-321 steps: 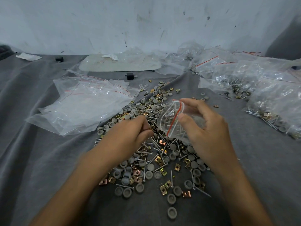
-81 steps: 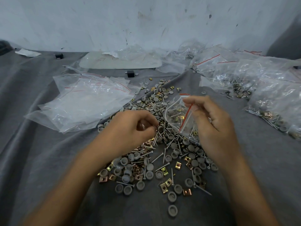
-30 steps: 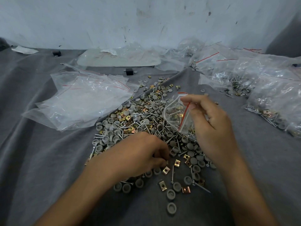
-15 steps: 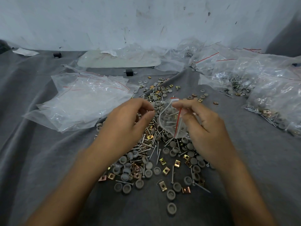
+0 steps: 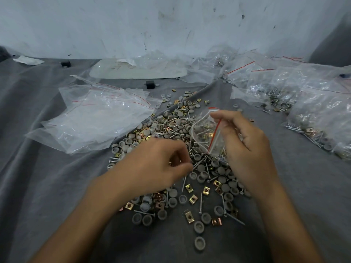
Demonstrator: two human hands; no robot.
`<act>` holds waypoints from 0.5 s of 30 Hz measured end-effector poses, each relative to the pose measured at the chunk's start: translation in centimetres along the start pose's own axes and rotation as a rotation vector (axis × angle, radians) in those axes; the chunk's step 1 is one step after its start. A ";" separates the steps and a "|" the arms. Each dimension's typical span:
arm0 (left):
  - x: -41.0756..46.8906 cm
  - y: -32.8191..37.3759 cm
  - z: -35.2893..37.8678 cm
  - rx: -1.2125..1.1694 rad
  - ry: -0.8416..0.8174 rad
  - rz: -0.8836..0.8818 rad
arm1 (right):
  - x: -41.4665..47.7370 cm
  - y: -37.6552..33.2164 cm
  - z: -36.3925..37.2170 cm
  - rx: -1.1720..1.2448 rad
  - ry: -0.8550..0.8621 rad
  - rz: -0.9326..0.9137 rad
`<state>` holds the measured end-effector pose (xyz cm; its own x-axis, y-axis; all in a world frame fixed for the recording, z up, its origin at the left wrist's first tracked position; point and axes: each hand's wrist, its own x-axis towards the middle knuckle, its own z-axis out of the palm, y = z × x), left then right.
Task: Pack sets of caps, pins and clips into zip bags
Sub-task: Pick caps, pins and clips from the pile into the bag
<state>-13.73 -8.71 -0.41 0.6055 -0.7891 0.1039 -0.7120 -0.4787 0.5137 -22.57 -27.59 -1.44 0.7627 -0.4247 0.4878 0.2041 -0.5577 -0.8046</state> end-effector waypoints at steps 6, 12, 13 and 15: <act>-0.4 0.5 1.5 0.259 -0.297 -0.039 | 0.1 0.1 0.1 0.008 -0.005 -0.005; -0.2 0.8 1.9 0.284 -0.274 -0.012 | 0.0 0.1 0.2 0.016 -0.012 -0.008; -0.2 0.9 1.8 0.282 -0.268 -0.003 | 0.0 0.0 0.2 0.016 -0.013 -0.008; -0.2 1.0 1.9 0.276 -0.257 0.016 | 0.0 0.0 0.2 0.016 -0.015 -0.008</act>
<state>-15.25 -9.76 -1.51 0.5092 -0.8515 -0.1251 -0.8111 -0.5234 0.2613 -22.43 -27.47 -1.53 0.7702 -0.4095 0.4890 0.2199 -0.5491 -0.8063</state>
